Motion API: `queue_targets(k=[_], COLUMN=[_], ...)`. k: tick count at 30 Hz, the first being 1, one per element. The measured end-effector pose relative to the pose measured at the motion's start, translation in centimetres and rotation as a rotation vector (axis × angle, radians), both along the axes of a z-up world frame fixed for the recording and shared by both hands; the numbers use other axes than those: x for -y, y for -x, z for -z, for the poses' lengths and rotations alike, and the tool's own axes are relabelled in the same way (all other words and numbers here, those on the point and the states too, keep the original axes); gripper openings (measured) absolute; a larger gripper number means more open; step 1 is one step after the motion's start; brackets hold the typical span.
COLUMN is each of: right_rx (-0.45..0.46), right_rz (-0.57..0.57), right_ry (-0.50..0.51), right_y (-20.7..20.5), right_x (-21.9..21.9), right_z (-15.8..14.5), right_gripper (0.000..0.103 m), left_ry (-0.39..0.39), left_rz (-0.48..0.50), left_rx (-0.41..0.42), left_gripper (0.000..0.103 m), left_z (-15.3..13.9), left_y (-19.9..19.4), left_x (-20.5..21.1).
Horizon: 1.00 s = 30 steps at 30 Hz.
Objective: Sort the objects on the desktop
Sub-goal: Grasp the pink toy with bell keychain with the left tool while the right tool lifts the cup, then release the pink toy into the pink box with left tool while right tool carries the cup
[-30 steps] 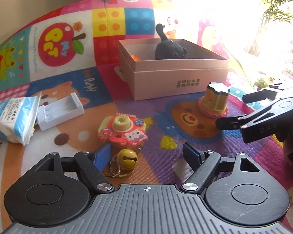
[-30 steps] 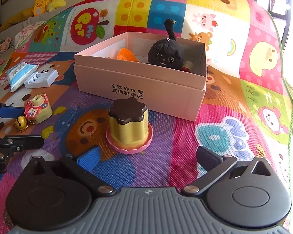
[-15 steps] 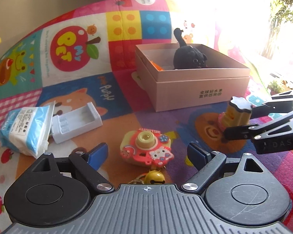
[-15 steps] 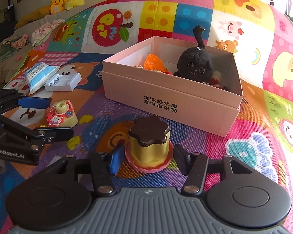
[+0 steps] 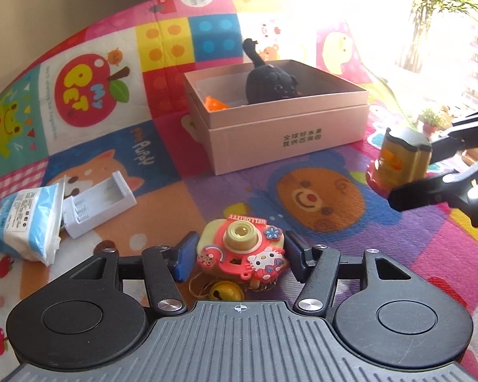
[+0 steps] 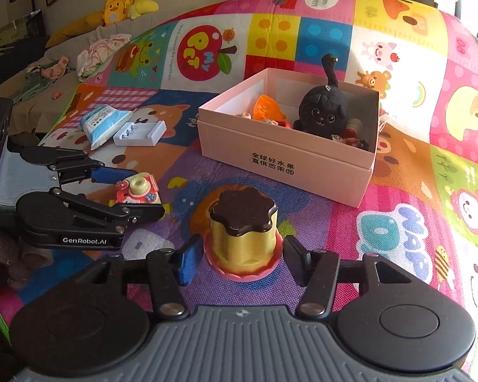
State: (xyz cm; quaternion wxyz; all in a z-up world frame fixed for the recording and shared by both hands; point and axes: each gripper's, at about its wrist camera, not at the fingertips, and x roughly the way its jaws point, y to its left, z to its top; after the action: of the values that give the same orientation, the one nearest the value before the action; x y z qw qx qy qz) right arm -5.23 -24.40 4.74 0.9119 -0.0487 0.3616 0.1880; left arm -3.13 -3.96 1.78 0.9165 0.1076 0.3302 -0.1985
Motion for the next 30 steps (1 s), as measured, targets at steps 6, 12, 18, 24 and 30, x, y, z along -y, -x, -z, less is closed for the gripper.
queue_targets(k=[6, 12, 18, 24, 30], right_rx=[0.143, 0.298, 0.305, 0.258, 0.204], right_rz=[0.024, 0.077, 0.083, 0.123, 0.169], right_ry=[-0.098, -0.127, -0.124, -0.140, -0.157], right_y=[2.1, 4.5, 5.4, 4.2, 2.8], right_x=[2.6, 5.5, 7.1, 8.4, 9.4], right_z=[-5.5, -9.2, -8.5, -6.1, -3.6], right_gripper=[0.055, 0.055, 0.055, 0.055, 0.055], left_ry=[0.060, 0.124, 0.129, 0.179, 0.211], left_rz=[0.052, 0.088, 0.129, 0.101, 0.070], left_rx=[0.080, 0.221, 0.278, 0.201, 0.084], left_gripper=[0.063, 0.063, 0.063, 0.063, 0.063], left_z=[-4.1, -9.7, -13.2, -11.8, -8.3], left_y=[2.1, 1.3, -2.7, -8.4, -12.2], left_x=[1.0, 2.8, 6.6, 9.9, 11.5])
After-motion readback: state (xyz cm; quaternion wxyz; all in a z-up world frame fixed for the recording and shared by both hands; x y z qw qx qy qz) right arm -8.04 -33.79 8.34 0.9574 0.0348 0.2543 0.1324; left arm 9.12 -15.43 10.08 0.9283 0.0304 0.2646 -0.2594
